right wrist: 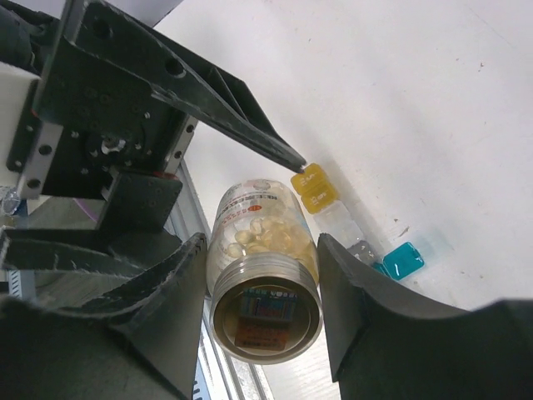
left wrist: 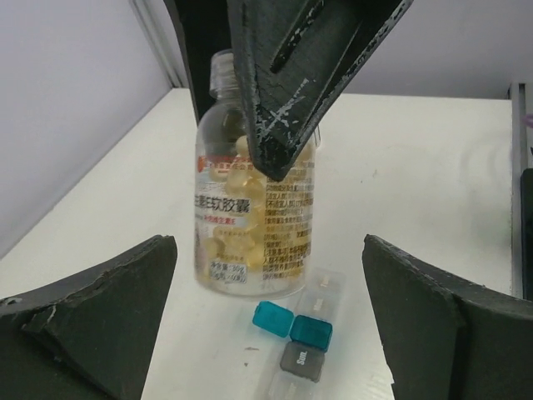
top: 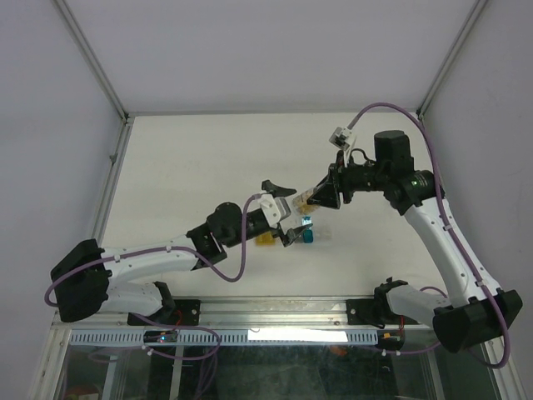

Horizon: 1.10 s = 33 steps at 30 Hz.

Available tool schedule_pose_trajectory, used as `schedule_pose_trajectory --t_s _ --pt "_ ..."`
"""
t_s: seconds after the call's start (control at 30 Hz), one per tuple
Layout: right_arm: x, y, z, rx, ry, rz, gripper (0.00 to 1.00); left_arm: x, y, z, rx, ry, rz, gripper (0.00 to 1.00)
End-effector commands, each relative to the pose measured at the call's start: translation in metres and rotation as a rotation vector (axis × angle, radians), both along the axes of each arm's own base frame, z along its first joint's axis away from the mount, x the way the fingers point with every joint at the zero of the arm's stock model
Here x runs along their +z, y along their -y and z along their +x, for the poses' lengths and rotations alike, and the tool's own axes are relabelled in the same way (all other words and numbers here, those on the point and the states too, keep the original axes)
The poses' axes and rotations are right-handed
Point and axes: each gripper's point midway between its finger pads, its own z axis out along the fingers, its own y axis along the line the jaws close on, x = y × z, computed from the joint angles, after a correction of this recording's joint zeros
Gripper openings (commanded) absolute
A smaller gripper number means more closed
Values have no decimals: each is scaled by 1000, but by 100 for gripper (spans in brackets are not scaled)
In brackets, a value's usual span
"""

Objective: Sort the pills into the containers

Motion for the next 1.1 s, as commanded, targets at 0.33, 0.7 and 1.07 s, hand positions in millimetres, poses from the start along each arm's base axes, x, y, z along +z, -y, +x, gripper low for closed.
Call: schedule_pose_trajectory --t_s 0.33,0.7,1.07 --pt "2 -3 6 -10 76 -52 4 14 21 21 86 25 10 75" --pt "2 -6 2 6 67 -64 10 9 25 19 64 34 45 36" --pt "44 21 -14 18 182 97 99 -5 20 0 -7 -35 14 0"
